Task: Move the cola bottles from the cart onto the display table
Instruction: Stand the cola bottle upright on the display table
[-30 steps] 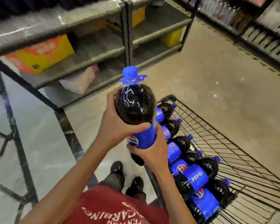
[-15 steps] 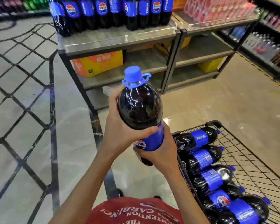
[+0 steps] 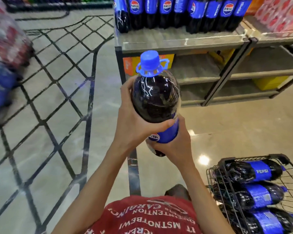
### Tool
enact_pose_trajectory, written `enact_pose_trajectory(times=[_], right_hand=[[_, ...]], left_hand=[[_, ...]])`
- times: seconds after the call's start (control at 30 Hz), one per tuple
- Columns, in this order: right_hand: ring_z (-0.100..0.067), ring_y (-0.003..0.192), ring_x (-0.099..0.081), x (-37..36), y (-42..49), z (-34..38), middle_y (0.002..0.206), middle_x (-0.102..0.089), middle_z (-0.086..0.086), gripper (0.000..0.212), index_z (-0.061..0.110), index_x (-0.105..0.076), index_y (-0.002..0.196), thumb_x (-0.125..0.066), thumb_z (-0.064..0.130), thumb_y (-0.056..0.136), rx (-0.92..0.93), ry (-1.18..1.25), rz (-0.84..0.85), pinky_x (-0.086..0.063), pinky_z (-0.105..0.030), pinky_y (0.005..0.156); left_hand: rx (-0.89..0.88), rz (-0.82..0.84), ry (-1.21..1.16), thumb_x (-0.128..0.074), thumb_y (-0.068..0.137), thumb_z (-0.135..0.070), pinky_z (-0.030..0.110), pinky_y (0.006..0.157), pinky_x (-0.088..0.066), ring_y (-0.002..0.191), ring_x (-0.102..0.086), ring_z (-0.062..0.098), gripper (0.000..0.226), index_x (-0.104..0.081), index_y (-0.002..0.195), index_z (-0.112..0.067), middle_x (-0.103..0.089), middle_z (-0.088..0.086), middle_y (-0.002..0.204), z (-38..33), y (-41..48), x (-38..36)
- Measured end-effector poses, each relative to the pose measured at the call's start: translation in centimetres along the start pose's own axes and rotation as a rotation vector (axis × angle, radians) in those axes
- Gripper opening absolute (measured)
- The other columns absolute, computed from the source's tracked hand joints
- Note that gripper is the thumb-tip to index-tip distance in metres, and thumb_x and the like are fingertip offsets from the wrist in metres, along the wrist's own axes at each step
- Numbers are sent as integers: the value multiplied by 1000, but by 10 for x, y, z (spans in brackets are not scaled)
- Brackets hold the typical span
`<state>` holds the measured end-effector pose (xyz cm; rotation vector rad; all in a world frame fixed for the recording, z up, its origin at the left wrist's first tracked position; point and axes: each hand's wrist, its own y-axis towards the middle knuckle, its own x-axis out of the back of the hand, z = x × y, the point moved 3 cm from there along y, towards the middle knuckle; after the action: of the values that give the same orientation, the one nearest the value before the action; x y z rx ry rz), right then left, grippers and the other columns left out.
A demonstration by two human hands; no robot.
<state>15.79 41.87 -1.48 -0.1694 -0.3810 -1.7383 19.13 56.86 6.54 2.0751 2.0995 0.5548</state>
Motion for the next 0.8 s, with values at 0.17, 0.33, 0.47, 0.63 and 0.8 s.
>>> enact_pose_trajectory(times=[0.17, 0.33, 0.47, 0.63, 0.8], right_hand=[[-14, 105, -64, -21, 39, -1, 115, -62, 19, 84, 46, -46, 121, -94, 42, 52, 11, 15, 13, -61, -40, 80], [-14, 106, -64, -26, 92, -16, 116, -62, 16, 89, 29, -49, 126, -96, 42, 51, -21, 22, 17, -60, -39, 82], [-11, 104, -65, -22, 148, -32, 113, -63, 17, 88, 23, -51, 125, -99, 32, 52, -42, 45, 32, -60, -38, 82], [-13, 108, -64, -15, 228, -39, 117, -63, 15, 95, 22, -49, 131, -95, 44, 51, -14, 28, 18, -59, -44, 85], [-13, 107, -65, -9, 298, -54, 121, -64, 9, 100, 19, -47, 134, -94, 45, 50, -8, 3, 31, -59, -42, 84]], left_hand=[[11, -29, 53, -98, 51, -8, 10, 97, -43, 128, -51, -2, 113, -32, 141, -22, -46, -20, 136, 15, 35, 9], [8, -16, 59, -100, 50, -14, 18, 102, -44, 131, -52, 8, 114, -33, 142, -21, -48, -9, 140, 32, 83, -3], [1, -21, 64, -99, 53, -10, 19, 104, -43, 133, -50, 9, 112, -33, 143, -16, -45, -12, 140, 43, 134, -24], [-13, -31, 82, -99, 52, -11, 17, 103, -42, 130, -52, 7, 110, -34, 140, -23, -48, -15, 137, 60, 206, -50], [-3, -72, 76, -99, 50, -12, 23, 106, -42, 131, -51, 11, 111, -36, 141, -19, -47, -3, 138, 76, 268, -71]])
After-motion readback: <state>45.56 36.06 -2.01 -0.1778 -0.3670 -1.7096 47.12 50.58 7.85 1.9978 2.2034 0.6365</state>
